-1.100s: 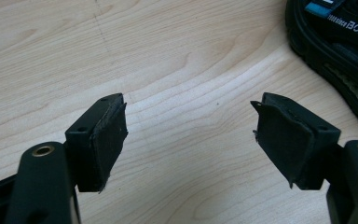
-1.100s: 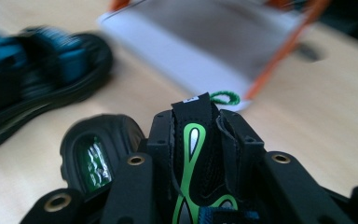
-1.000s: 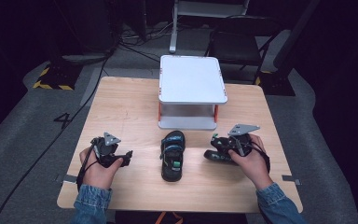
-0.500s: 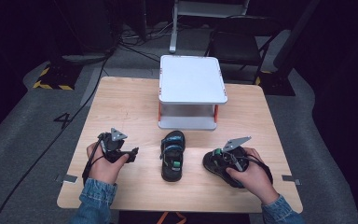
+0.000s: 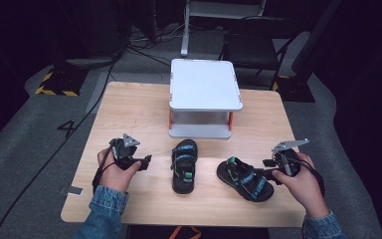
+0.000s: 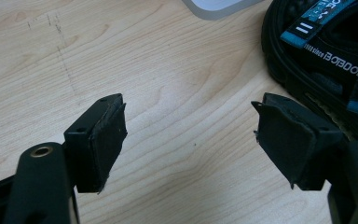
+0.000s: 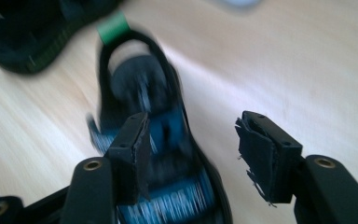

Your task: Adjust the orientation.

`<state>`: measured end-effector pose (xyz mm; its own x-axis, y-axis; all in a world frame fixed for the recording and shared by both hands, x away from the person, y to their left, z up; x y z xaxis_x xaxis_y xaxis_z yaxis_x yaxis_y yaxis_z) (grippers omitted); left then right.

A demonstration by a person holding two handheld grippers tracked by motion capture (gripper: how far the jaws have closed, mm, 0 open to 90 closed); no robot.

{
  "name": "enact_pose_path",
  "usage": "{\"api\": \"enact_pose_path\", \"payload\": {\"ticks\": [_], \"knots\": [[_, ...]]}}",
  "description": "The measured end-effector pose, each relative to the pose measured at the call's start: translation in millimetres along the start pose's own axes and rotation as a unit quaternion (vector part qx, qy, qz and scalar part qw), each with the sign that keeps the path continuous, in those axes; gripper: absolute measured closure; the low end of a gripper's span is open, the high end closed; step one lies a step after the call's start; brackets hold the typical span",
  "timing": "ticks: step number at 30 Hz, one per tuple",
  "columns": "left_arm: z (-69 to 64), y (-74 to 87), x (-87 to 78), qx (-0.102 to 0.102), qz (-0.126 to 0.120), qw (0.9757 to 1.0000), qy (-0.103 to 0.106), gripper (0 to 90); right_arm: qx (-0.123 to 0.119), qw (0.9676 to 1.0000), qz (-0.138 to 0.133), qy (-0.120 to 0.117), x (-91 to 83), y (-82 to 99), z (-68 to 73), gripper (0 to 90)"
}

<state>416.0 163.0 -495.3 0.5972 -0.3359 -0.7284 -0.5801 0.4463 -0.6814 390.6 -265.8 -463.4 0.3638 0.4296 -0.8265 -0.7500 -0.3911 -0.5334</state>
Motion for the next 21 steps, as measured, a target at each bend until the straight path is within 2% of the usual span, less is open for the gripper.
{"api": "enact_pose_path", "payload": {"ticks": [2,4,5,6,8,9,10,11,12,13,18,21], "knots": [[-1.4,-0.9,1.4,0.000,0.001,1.0000,0.001,24.5,-0.005,0.9994,0.033,-0.006,2.7,8.2,-1.0,41.1],[-1.9,-1.5,2.4,0.004,0.001,1.0000,0.001,24.5,-0.030,0.9966,0.076,-0.013,7.1,17.6,1.9,39.5],[-2.5,-1.5,2.9,0.004,0.002,1.0000,0.003,24.4,-0.033,0.9956,0.086,-0.014,9.6,20.3,3.6,38.4],[-2.4,-1.6,3.1,0.004,0.003,1.0000,0.002,24.4,-0.035,0.9955,0.087,-0.015,12.5,20.4,4.7,34.5],[-2.7,-1.8,3.5,0.004,0.003,1.0000,0.003,24.4,-0.032,0.9962,0.080,-0.014,15.0,18.6,5.8,33.1],[-3.7,-1.8,4.4,0.003,0.003,1.0000,0.004,24.4,-0.043,0.9973,0.060,-0.001,19.4,13.4,6.3,35.8],[-3.7,-1.8,4.4,0.003,0.003,1.0000,0.004,24.4,-0.050,0.9967,0.063,-0.003,21.8,13.6,7.6,35.5],[-4.0,-1.4,4.7,0.004,0.004,1.0000,0.005,24.3,-0.056,0.9960,0.067,-0.017,23.8,14.6,10.0,35.6],[-3.6,-1.3,4.7,0.004,0.004,1.0000,0.005,24.4,-0.052,0.9955,0.072,-0.033,25.0,16.0,12.4,36.3],[-3.2,-0.9,4.5,0.004,0.004,1.0000,0.004,24.3,-0.049,0.9954,0.074,-0.037,25.7,16.5,12.8,35.2],[-1.9,1.7,4.0,0.002,0.006,1.0000,0.003,24.3,-0.048,0.9956,0.071,-0.038,21.9,14.1,12.8,31.3],[-2.1,2.8,3.4,0.001,0.007,1.0000,0.003,24.3,-0.063,0.9950,0.073,-0.023,26.2,12.8,14.5,24.2]]}}
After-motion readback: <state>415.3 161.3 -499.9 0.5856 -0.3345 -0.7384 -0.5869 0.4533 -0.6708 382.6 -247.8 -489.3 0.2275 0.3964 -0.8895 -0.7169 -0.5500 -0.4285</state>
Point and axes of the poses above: each handheld gripper's, and its own axes: x roughly forward along the jaws, y roughly out of its underside, z roughly to its left, the point moved 7 cm from there along x, roughly forward along the jaws, and after that the axes turned 7 degrees about x, right-handed, at the moved point
